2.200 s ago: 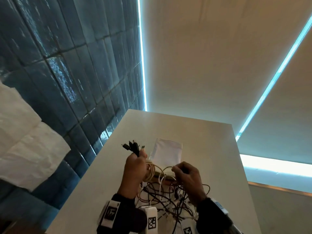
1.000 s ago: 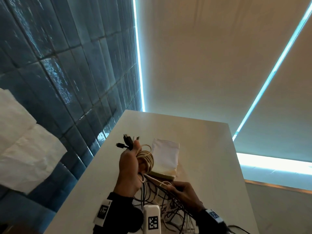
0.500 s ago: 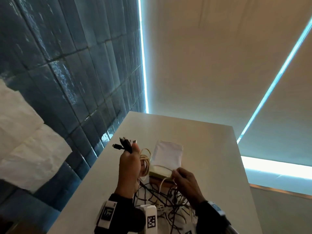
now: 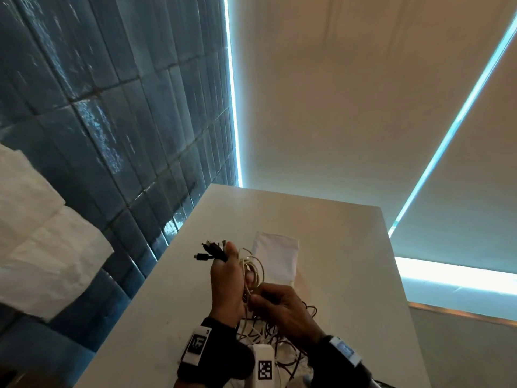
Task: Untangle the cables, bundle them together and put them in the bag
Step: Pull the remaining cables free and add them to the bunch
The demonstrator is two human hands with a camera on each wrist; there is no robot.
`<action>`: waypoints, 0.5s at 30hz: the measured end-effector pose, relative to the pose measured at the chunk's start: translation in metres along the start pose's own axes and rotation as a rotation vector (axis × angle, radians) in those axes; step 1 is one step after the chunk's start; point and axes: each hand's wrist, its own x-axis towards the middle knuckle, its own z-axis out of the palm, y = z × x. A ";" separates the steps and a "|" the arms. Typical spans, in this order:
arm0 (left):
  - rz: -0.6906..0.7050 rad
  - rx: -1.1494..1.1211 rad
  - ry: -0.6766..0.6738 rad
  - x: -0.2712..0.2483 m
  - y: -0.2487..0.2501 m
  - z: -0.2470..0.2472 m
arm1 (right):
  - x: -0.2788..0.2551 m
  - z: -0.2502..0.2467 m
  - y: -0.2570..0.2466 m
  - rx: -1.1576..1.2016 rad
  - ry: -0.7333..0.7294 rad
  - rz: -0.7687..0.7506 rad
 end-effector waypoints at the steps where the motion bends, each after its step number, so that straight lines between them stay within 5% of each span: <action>1: -0.003 -0.015 0.010 -0.002 0.003 0.001 | -0.001 -0.002 0.002 -0.003 0.003 0.012; 9: 0.007 0.011 -0.123 -0.011 0.023 -0.004 | -0.005 -0.024 0.026 -0.062 0.076 0.133; 15: 0.095 -0.047 -0.083 -0.006 0.060 -0.013 | -0.020 -0.050 0.046 -0.084 0.179 0.134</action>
